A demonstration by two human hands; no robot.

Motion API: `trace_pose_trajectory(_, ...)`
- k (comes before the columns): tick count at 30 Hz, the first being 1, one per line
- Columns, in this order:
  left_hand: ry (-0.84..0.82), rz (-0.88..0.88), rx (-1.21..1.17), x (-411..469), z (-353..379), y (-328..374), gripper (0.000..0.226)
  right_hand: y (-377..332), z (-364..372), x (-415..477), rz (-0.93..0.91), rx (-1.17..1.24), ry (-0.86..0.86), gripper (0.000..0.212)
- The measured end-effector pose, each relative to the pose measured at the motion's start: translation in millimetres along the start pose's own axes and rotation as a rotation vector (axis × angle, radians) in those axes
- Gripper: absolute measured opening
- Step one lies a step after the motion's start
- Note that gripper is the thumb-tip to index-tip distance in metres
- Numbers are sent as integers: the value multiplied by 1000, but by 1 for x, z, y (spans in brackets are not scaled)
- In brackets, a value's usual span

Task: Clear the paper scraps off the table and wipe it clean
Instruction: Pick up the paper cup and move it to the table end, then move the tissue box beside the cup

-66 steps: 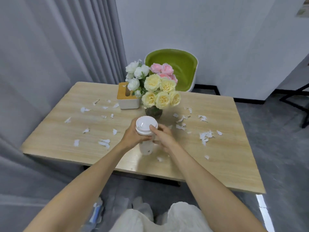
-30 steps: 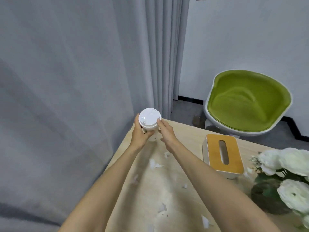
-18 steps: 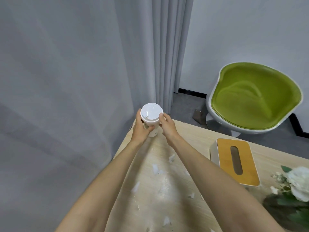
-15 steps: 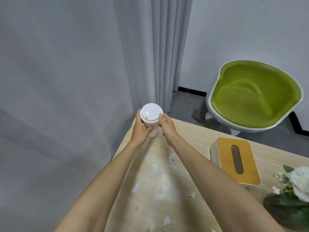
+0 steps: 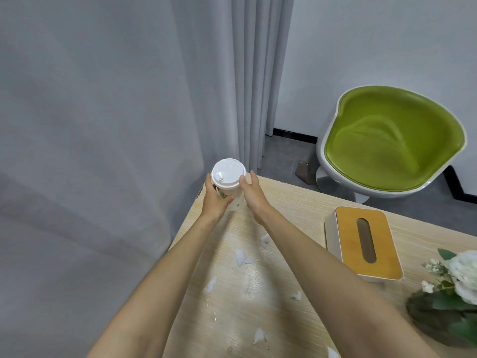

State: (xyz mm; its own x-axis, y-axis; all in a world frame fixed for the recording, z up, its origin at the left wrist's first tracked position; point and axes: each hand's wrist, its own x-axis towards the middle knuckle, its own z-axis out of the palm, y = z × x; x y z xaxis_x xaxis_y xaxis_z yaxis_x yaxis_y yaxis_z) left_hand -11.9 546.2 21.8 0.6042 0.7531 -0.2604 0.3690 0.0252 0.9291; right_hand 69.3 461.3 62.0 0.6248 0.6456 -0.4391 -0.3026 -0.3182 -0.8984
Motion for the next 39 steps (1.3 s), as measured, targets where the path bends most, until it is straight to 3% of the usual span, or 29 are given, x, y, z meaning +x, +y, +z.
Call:
trace_pose_trajectory(4, 93, -368, 222, -12, 5, -7, 76, 2, -14, -13, -71, -108, 159, 68)
trace_pose_trajectory(6, 55, -443, 354, -27, 17, -13, 61, 10, -31, -27, -137, -168, 275, 66)
trace_pose_trajectory(9, -68, -380, 451, -54, 53, -11, 51, 32, -70, -50, -178, -342, 445, 62)
trace_pose_trajectory(20, -437, -186, 395, -127, 196, 40, 61, 84, -189, -129, 5, -673, 819, 53)
trace_pose_trajectory(27, -572, -218, 256, -143, 223, 40, 52, 113, -226, -147, 245, -344, 791, 70)
trace_pose_trajectory(33, -642, -231, 135, -145, 229, 21, 51, 132, -242, -137, 254, -99, 696, 73)
trace_pose_trajectory(39, -659, -210, 45, -144, 234, 1, 60, 158, -245, -113, 290, -17, 776, 82)
